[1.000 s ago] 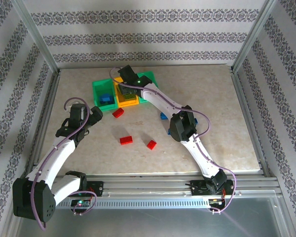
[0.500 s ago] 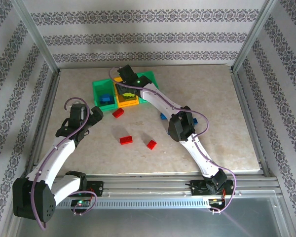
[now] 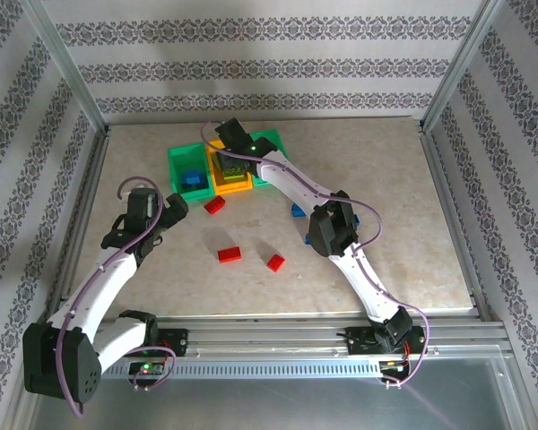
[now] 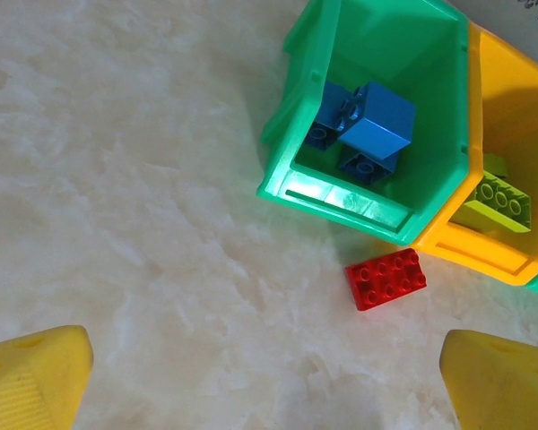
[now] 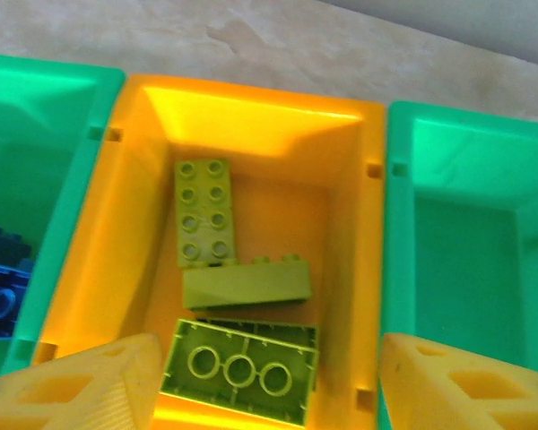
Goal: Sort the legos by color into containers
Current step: Touch the container at the top-center of the table.
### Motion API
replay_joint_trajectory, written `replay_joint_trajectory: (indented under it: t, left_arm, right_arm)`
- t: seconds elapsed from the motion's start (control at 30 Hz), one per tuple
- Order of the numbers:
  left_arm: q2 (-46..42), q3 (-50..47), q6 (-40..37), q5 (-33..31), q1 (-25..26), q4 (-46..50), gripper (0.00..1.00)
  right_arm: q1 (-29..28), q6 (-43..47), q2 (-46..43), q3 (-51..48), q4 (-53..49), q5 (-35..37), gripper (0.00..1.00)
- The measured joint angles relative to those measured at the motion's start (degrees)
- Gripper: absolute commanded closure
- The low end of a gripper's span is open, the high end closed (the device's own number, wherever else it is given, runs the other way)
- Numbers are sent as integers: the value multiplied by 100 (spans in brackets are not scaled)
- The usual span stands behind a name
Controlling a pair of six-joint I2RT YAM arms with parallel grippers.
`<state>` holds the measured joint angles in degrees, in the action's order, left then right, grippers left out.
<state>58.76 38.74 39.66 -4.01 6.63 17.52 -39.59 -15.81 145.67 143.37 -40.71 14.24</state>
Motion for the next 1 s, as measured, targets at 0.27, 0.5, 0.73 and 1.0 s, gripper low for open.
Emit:
replay_joint_trajectory:
  t: [0.27, 0.5, 0.73, 1.0]
  left_arm:
    - [417, 76, -66, 352, 7, -44, 0]
    - [855, 107, -61, 466, 208, -278, 0]
    - [1591, 337, -59, 393, 671, -695, 3]
    - [2715, 820, -61, 201, 894, -1158, 5]
  right_arm:
    - [184, -424, -223, -352, -138, 74, 41]
    - [264, -531, -219, -365, -240, 4, 46]
    - [273, -533, 7, -275, -240, -90, 46]
    - [273, -525, 129, -275, -278, -170, 51]
